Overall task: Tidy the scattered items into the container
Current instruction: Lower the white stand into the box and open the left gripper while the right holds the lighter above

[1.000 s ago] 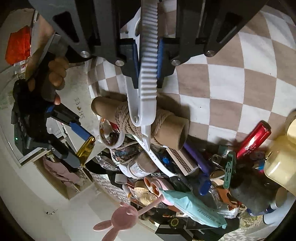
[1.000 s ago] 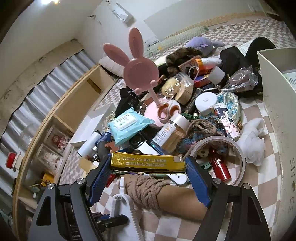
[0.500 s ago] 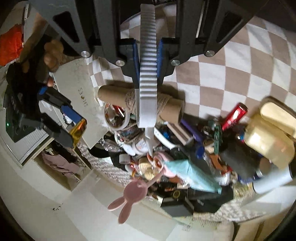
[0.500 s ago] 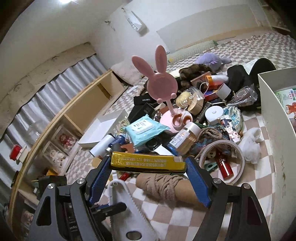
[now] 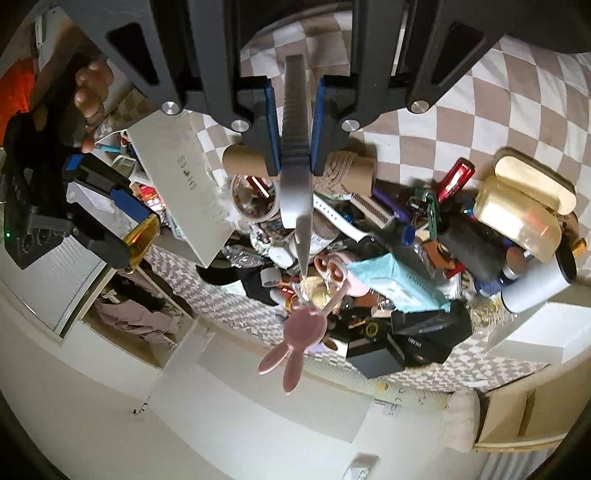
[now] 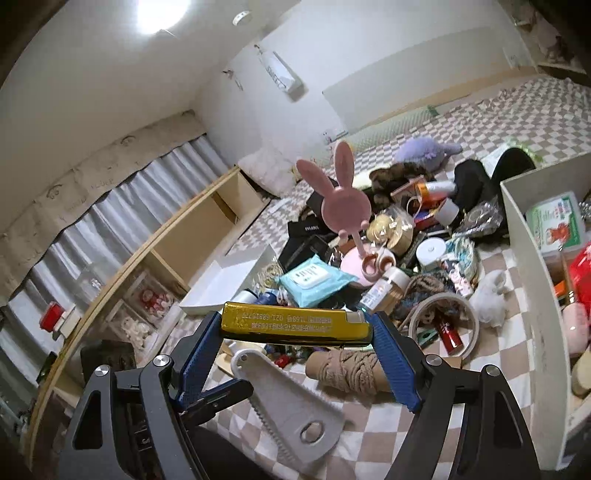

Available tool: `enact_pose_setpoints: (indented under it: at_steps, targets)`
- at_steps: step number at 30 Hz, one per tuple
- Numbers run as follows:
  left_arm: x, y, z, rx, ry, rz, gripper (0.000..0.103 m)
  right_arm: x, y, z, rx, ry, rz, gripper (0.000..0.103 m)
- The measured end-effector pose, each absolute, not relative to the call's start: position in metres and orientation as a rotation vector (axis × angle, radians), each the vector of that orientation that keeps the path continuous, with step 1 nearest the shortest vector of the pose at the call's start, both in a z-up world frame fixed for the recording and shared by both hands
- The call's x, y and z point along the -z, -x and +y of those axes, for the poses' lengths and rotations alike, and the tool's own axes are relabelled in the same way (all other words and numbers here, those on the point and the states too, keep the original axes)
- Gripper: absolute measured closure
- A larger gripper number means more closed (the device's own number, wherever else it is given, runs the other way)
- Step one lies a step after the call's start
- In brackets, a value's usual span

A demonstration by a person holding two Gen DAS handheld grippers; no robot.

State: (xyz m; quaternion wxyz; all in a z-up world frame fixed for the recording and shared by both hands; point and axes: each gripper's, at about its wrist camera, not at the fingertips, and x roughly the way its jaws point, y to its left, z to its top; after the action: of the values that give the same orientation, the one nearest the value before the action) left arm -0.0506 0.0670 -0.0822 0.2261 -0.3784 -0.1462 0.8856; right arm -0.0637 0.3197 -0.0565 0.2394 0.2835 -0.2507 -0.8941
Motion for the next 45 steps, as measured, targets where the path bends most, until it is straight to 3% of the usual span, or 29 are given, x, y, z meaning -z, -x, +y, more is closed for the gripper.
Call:
enact_pose_setpoints:
  at_steps: [12,22,37,45]
  targets:
    - [0.03,0.046,0.092,-2.367,0.898,-0.433,0.087,0.001,0.036,0.375,2.539,-0.67,-0.7,0.022]
    - [-0.019,0.065,0.156,-2.23,0.804,-0.431,0.087,-0.027,0.011,0.457,2.762,-0.626,-0.697,0.022]
    - [-0.041,0.131,0.292,-2.164,0.84,-0.341,0.087,0.025,-0.017,0.55,2.879,-0.74,-0.913,0.022]
    - [-0.023,0.168,0.351,-2.325,0.852,-0.153,0.087,0.047,-0.014,0.57,2.864,-0.806,-0.936,0.022]
